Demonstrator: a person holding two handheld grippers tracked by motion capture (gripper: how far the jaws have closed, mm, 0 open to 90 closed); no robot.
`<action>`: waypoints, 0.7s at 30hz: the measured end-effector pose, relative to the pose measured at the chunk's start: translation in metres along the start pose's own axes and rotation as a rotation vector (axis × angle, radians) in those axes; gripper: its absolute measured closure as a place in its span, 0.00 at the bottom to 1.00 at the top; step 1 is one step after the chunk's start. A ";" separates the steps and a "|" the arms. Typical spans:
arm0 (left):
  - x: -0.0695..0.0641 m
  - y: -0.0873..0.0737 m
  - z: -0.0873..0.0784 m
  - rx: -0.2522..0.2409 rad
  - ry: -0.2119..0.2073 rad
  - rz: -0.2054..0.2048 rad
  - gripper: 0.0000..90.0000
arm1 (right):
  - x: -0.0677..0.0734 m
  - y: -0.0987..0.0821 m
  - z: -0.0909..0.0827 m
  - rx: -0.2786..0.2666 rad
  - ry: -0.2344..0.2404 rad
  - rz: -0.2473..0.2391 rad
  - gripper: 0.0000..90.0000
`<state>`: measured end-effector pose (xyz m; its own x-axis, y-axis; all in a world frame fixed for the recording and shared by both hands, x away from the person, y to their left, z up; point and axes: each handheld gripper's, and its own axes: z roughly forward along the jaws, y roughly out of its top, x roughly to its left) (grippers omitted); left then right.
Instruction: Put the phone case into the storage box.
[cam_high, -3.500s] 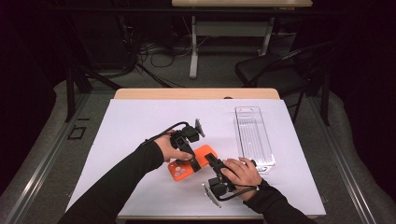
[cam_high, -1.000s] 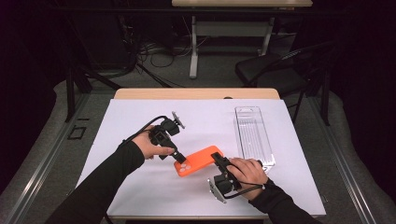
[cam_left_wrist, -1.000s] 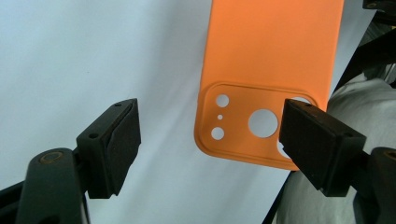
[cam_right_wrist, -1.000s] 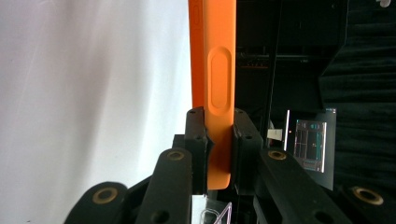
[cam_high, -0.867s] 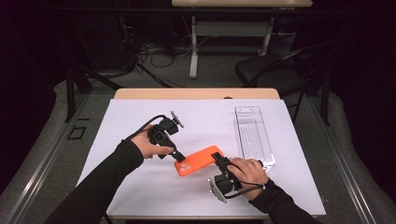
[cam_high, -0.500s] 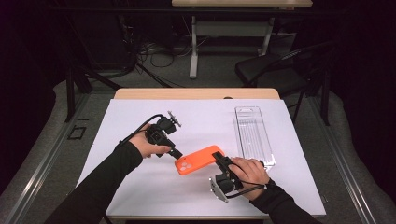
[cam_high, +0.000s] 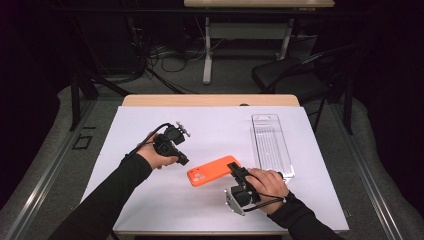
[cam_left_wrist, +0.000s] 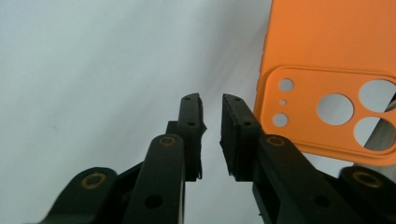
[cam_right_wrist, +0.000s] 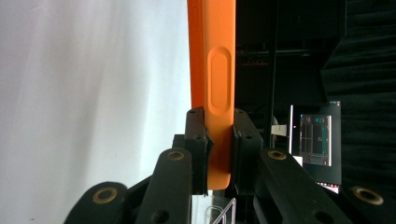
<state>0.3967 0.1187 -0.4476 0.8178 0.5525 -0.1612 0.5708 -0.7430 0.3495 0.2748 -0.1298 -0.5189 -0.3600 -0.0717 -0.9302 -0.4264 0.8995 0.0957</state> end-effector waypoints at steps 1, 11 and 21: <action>0.000 0.000 0.000 -0.006 0.007 -0.003 0.92 | 0.000 0.000 0.000 0.003 0.002 0.001 0.89; 0.006 -0.008 -0.002 -0.082 0.033 -0.038 1.00 | -0.003 -0.002 -0.001 -0.006 0.010 0.066 0.89; 0.008 -0.015 -0.002 -0.131 0.065 -0.042 1.00 | -0.006 -0.008 0.000 -0.020 0.040 0.214 0.89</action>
<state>0.3946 0.1351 -0.4522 0.7844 0.6085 -0.1199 0.5866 -0.6651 0.4622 0.2805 -0.1367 -0.5146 -0.4769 0.1026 -0.8729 -0.3528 0.8873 0.2971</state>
